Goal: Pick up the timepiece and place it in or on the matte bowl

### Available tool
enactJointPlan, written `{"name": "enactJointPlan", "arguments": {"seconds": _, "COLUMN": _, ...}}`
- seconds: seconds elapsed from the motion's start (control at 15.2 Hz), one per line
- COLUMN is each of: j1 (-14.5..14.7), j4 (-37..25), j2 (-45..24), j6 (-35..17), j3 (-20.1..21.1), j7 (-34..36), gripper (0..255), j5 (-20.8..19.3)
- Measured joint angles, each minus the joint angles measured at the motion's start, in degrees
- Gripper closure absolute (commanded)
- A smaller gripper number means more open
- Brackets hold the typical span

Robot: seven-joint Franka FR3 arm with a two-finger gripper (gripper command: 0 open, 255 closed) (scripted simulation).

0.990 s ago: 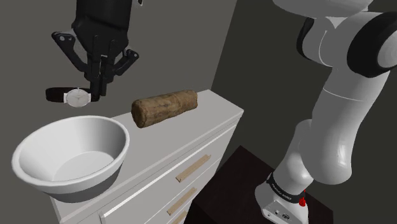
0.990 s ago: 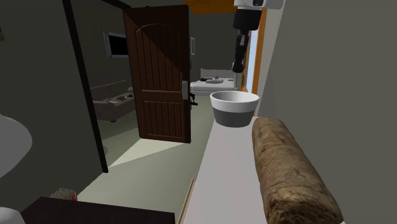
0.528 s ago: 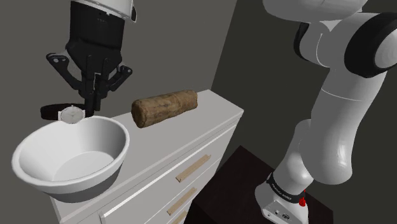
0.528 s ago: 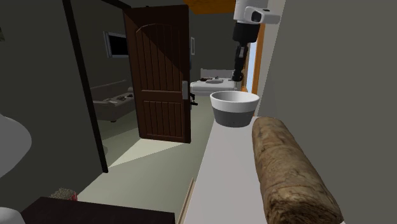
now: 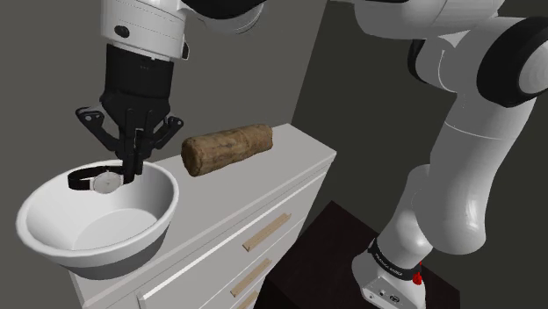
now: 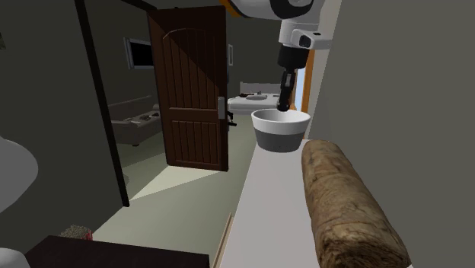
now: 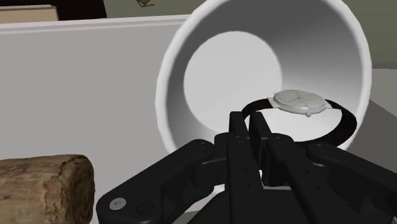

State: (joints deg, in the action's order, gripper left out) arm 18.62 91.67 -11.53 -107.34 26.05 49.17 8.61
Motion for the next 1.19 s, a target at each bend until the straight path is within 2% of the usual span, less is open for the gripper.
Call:
{"name": "enactJointPlan", "arguments": {"seconds": 0.46, "j1": 0.05, "j4": 1.57, "j2": -0.01, "j6": -1.59, "j3": 0.03, "j7": -0.17, "gripper": 255, "j5": 0.06}}
{"name": "enactJointPlan", "arguments": {"seconds": 0.53, "j1": 0.05, "j4": 1.58, "j2": -0.01, "j6": -1.6, "j3": 0.03, "j7": -0.17, "gripper": 0, "j5": 0.06}}
{"name": "enactJointPlan", "arguments": {"seconds": 0.92, "j1": 0.05, "j4": 1.58, "j2": -0.02, "j6": -1.61, "j3": 0.03, "j7": -0.17, "gripper": 0, "j5": 0.06}}
{"name": "enactJointPlan", "arguments": {"seconds": 1.19, "j1": -0.6, "j4": -3.09, "j2": 0.5, "j6": 3.6, "j3": -0.27, "j7": -0.31, "gripper": 0, "j5": 0.21}}
